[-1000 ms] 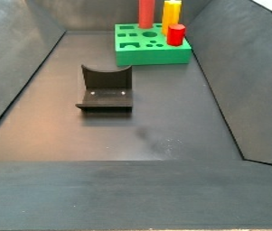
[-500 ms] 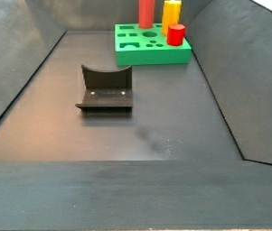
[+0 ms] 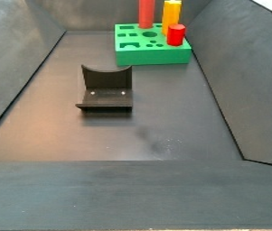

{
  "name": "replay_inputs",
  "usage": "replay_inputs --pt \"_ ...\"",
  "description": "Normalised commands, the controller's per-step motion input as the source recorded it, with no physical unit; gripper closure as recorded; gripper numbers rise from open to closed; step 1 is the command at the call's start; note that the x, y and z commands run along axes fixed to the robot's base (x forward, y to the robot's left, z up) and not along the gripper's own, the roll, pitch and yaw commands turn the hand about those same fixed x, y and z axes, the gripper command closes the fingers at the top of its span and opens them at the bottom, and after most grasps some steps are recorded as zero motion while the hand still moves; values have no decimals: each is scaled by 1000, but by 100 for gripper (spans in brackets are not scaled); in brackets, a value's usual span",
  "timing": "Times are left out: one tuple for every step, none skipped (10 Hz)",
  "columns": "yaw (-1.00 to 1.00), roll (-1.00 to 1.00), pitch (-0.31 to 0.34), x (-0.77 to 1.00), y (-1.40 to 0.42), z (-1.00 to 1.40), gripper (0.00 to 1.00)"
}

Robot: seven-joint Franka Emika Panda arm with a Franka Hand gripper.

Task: Pick up the rectangle object. Move up. Place the rectangle object on the fixture. Regrasp the rectangle object. Move to above the board. Insert the rectangle object.
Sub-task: Move to above the board, then insert the rectangle object.

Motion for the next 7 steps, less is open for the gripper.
replay_inputs --pt "-25 -245 -55 -49 19 3 100" --pt "0 -7 0 0 -57 0 100" --pt "-29 -20 -30 294 -437 -91 100" --pt "-237 -57 -13 597 -571 -126 100" --pt "-286 -33 0 569 -563 -166 100" --pt "-337 -27 0 529 -543 -166 100" --pt "-431 -1 0 434 -520 -211 100"
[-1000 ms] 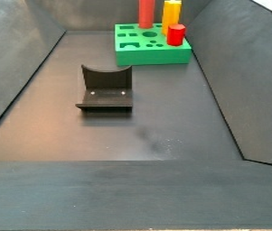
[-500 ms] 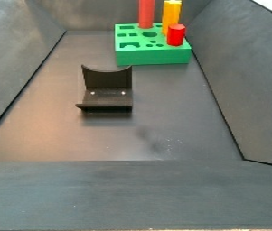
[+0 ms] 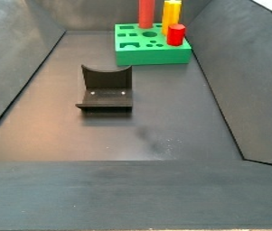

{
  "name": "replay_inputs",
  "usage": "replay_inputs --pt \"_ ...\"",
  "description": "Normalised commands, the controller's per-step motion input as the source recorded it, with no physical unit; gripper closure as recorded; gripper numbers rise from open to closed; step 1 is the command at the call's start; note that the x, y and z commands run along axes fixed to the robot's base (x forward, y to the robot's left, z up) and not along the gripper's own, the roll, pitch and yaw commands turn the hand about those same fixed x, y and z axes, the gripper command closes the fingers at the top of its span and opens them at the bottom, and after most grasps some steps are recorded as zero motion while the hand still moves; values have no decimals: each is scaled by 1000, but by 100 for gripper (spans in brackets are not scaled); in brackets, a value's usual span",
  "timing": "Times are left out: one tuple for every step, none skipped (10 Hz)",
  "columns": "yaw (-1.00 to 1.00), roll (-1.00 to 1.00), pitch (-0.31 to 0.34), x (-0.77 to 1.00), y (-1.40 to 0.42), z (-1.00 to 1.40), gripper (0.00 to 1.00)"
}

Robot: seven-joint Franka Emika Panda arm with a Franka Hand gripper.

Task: Pick up the rectangle object. Move up. Place the rectangle object on the fixture. Regrasp the rectangle object. Move to above the board. Insert the rectangle object.
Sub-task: Insert the rectangle object.

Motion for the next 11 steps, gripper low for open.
replay_inputs --pt "-494 0 0 400 -489 -260 100" --pt "-540 0 0 403 -440 -317 100" --pt "-626 21 -7 340 -394 -411 100" --pt "-929 114 -34 60 -174 -594 100" --pt "-1000 150 -47 9 0 -623 100" --pt "-1000 116 -30 0 0 -554 100" --pt "-1000 13 -23 0 0 -491 100" --pt "-1000 0 -23 0 0 -394 100" --pt "-1000 -39 -3 14 0 -217 100" --pt "-20 3 0 0 0 0 100" --pt "0 -20 -41 -26 -111 -91 100"
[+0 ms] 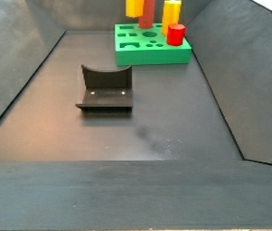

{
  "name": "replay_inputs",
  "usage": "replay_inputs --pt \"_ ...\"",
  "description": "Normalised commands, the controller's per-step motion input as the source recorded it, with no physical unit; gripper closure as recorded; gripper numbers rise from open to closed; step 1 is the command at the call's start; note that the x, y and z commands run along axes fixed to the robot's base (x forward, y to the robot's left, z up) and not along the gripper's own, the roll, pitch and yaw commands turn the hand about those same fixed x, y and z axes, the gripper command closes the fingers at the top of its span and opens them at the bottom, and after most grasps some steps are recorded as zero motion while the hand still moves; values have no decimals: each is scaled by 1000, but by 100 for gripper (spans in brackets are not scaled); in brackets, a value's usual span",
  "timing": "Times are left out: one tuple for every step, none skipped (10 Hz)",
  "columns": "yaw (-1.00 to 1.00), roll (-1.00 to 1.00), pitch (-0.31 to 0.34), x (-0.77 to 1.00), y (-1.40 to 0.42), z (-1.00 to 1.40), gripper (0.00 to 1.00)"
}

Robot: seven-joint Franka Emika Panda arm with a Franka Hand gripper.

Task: Pick up the rectangle object. Move up. Place the rectangle object on the fixture. Regrasp the rectangle object. Move to above the board. Insert the rectangle object.
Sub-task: Insert the rectangle object.

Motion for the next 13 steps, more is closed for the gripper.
replay_inputs --pt "-371 -23 -99 26 -786 -191 100" --pt "-529 0 -80 0 -711 -194 100" --pt "-677 0 -69 0 -574 -203 100" --pt "-723 0 -73 0 -526 -206 100" --pt "-726 0 -53 0 -517 -194 100" --pt "-240 9 0 0 -109 0 100" --pt "-77 0 0 -200 14 0 100" --pt "-574 0 0 120 -277 -163 100" --pt "-1000 0 0 0 -49 -260 100" --pt "-1000 0 0 0 0 -226 100" --pt "0 0 0 -31 -63 -34 100" --pt "-680 0 0 183 -334 -146 100" --pt "-863 0 0 69 -311 -157 100"
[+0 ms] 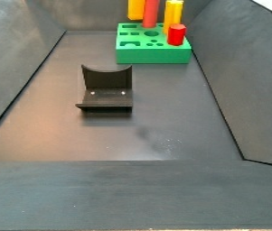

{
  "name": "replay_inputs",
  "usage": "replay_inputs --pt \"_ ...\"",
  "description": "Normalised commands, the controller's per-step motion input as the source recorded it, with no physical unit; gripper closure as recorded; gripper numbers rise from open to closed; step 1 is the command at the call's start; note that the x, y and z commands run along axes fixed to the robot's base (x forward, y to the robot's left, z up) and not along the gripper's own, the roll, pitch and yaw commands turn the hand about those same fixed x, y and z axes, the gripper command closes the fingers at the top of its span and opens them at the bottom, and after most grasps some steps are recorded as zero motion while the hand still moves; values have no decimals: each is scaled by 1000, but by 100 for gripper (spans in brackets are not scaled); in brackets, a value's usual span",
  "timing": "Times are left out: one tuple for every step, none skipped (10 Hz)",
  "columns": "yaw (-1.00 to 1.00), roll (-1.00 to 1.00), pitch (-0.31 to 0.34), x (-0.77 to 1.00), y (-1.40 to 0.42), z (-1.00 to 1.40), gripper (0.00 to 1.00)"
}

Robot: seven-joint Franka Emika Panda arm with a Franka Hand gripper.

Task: Pick up the rectangle object. Move up. Place the rectangle object on the fixture. Regrasp the rectangle object. Move to above the board. Insert the rectangle object.
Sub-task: Insert the rectangle object.

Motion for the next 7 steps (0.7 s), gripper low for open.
replay_inputs --pt "-940 0 -1 9 -274 -191 100" --pt "-869 86 -10 209 0 -400 100" --pt "-717 219 0 334 134 -480 100" --pt "-709 216 10 294 154 -469 100" --pt "-717 173 13 263 169 -294 100" --pt "-586 96 44 406 57 -49 100" --pt "-11 0 0 -3 0 0 100"
